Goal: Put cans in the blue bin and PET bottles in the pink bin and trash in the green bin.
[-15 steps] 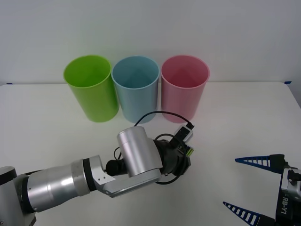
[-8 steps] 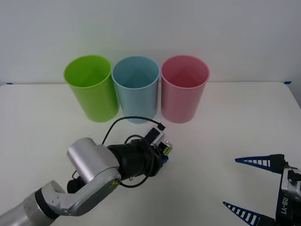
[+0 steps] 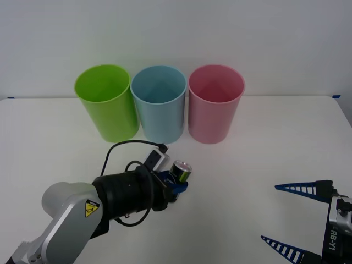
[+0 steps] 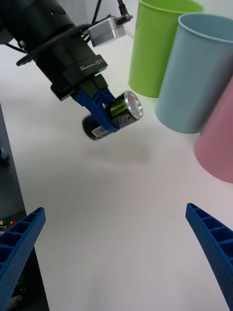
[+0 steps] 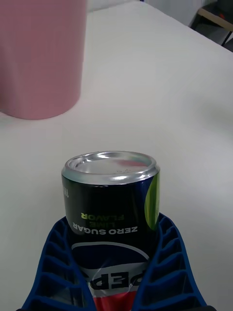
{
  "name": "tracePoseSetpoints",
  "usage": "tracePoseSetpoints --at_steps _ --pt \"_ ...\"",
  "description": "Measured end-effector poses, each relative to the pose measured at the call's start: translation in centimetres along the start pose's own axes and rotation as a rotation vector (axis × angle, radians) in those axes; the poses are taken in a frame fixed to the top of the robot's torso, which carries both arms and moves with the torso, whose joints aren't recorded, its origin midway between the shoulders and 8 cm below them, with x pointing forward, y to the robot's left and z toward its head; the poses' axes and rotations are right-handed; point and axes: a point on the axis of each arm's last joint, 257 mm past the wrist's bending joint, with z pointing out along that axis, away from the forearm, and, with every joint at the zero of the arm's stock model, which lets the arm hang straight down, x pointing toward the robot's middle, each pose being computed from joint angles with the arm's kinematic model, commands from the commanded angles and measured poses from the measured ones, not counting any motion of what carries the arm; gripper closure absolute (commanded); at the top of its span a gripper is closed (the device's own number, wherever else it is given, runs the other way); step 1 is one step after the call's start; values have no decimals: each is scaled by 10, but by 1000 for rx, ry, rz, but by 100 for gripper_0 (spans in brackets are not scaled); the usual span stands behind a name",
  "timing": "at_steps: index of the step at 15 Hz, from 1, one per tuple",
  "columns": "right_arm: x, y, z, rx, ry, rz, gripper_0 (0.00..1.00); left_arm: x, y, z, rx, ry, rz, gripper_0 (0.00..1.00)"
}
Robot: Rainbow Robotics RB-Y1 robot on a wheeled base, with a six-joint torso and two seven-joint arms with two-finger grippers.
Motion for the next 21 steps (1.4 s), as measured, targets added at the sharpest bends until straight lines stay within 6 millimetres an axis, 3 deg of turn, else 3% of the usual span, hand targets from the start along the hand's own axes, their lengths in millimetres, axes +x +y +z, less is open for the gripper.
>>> tracePoseSetpoints --at_steps 7,17,21 --pt "0 0 0 0 0 0 0 -32 14 -58 -4 -187 50 100" --pt "0 0 0 0 0 0 0 -173 49 -116 -31 -614 33 100" --pt "0 0 0 0 0 0 0 -210 77 -136 -99 -698 8 100"
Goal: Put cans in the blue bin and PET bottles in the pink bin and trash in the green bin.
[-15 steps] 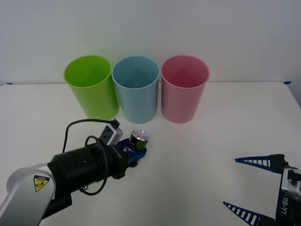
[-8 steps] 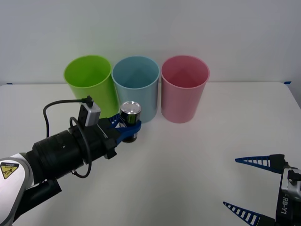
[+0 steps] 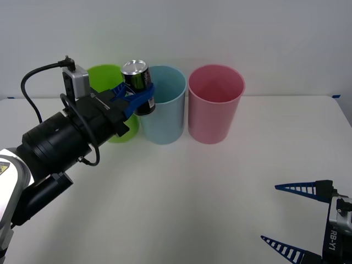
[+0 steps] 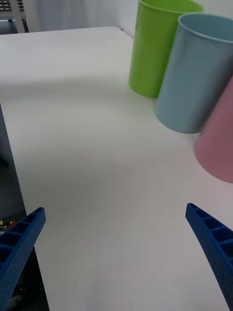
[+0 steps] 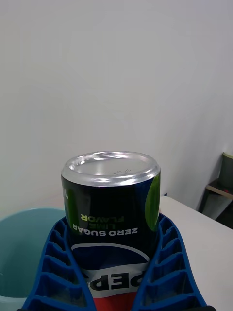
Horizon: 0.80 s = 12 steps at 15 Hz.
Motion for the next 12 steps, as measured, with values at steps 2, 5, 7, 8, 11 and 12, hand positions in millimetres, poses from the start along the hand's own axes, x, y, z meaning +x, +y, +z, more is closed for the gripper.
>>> tracePoseSetpoints --at_steps 2,5,7,8,11,12 --pt "0 0 0 0 0 0 0 -16 11 5 -25 -23 -33 100" --pt "0 0 0 0 0 0 0 -29 22 13 -55 -36 -58 100" --pt "0 0 0 0 0 0 0 -28 22 20 -60 -20 -71 100" --pt "0 0 0 0 0 0 0 -26 24 24 -64 -11 -78 100" --pt "0 0 0 0 0 0 0 -21 33 49 -69 31 -86 100" --pt "0 0 0 0 0 0 0 -21 41 59 -79 42 -81 100"
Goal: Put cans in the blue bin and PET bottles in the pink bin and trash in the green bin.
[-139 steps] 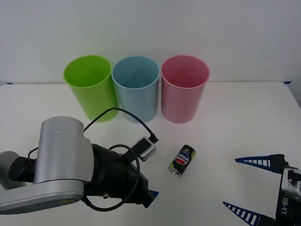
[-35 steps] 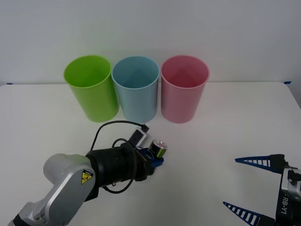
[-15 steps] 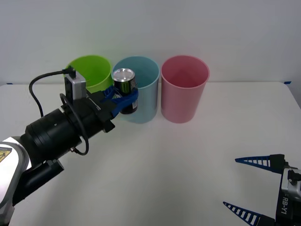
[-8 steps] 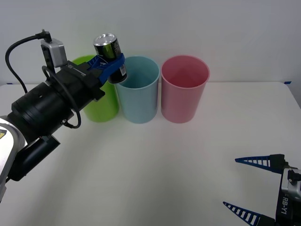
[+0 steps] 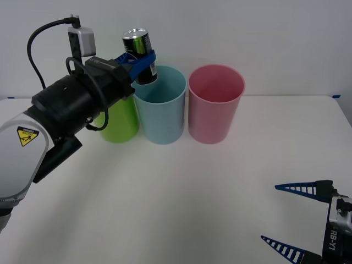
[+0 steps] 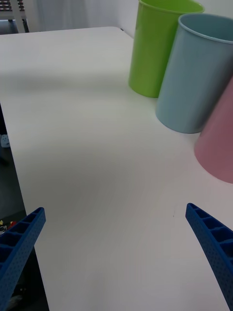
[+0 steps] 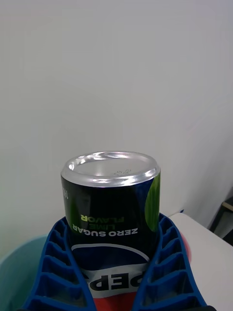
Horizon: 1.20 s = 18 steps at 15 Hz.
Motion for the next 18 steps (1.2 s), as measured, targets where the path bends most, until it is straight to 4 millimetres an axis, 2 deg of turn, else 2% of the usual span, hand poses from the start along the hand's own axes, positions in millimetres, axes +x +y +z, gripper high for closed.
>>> tracePoseSetpoints --at_steps 4,8,14,18 --pt "0 0 0 0 0 0 0 4 35 32 -47 42 23 100" --pt "0 0 0 0 0 0 0 9 61 43 -90 75 63 100" --pt "0 0 0 0 0 0 0 45 61 39 -75 197 70 100" --pt "0 0 0 0 0 0 0 60 69 54 -79 246 84 100"
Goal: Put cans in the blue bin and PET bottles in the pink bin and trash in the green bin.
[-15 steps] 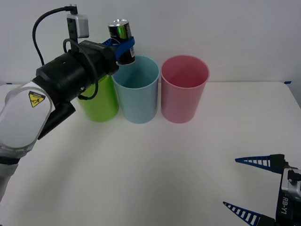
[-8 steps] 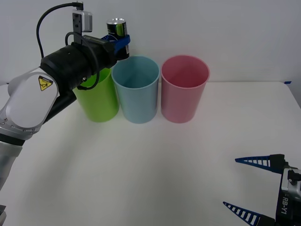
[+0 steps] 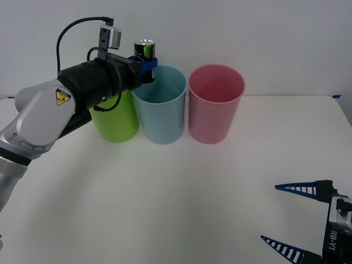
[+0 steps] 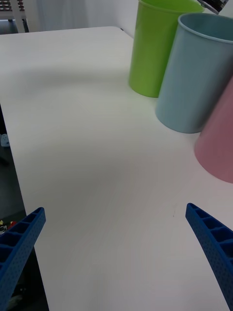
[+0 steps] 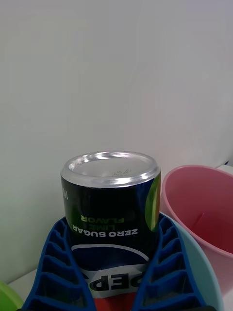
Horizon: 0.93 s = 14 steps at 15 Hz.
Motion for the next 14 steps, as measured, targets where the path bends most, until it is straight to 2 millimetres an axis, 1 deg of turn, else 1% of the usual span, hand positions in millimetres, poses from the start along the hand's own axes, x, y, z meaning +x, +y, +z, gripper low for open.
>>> tracePoseSetpoints --at_steps 1,3,8,9,10,11,14 --pt "0 0 0 0 0 0 0 3 3 5 -4 12 0 100" --pt "0 0 0 0 0 0 0 7 6 7 -10 23 0 100" --pt "0 0 0 0 0 0 0 6 4 7 -1 22 -13 100" --pt "0 0 0 0 0 0 0 5 3 7 4 20 -21 75" --pt "0 0 0 0 0 0 0 4 1 7 9 17 -28 23" --pt "0 0 0 0 0 0 0 2 0 7 12 14 -27 0" --pt "0 0 0 0 0 0 0 -2 -1 5 17 4 -18 0"
